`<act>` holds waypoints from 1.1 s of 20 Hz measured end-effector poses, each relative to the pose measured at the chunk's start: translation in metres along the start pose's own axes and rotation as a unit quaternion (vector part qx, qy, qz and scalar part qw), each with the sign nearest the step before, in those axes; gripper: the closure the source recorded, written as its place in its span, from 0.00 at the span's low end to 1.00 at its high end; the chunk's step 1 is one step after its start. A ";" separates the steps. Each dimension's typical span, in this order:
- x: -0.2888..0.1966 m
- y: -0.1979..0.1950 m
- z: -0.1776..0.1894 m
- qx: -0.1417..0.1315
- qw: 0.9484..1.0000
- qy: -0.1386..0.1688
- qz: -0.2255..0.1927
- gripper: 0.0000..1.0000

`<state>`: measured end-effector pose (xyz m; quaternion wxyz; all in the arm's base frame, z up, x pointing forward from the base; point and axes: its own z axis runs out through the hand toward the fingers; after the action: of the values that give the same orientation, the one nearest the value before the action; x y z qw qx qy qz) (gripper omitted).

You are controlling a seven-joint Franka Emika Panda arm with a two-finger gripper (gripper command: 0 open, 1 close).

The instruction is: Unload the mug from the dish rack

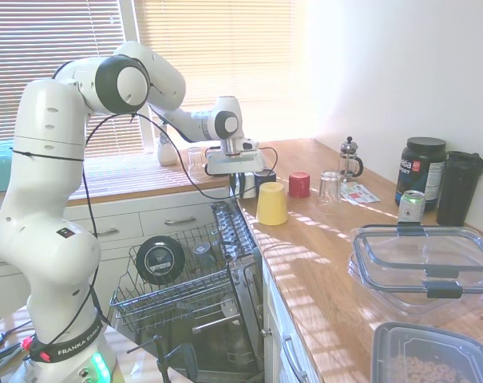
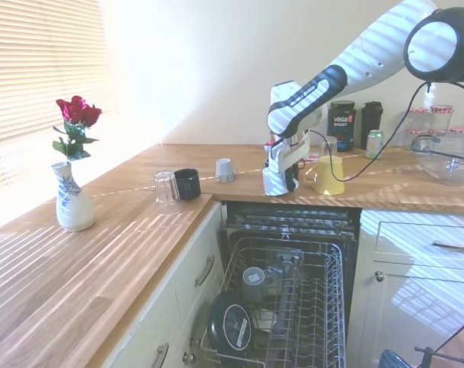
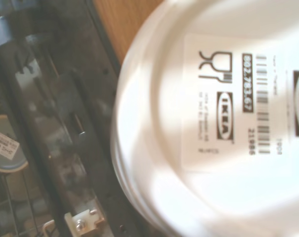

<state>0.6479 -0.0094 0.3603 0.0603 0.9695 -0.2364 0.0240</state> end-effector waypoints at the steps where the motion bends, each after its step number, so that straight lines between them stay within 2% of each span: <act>1: 0.005 0.001 0.003 -0.003 1.000 -0.002 0.002 1.00; 5: 0.026 0.008 0.008 -0.008 1.000 -0.005 0.005 1.00; 6: 0.030 0.010 0.009 -0.010 1.000 -0.005 0.004 0.00; 10: 0.040 0.016 0.021 -0.022 1.000 -0.015 0.006 0.00; 22: 0.046 0.014 0.023 -0.033 0.999 -0.006 0.033 0.00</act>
<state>0.6822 -0.0455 0.3427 0.0900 0.9588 -0.2691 0.0124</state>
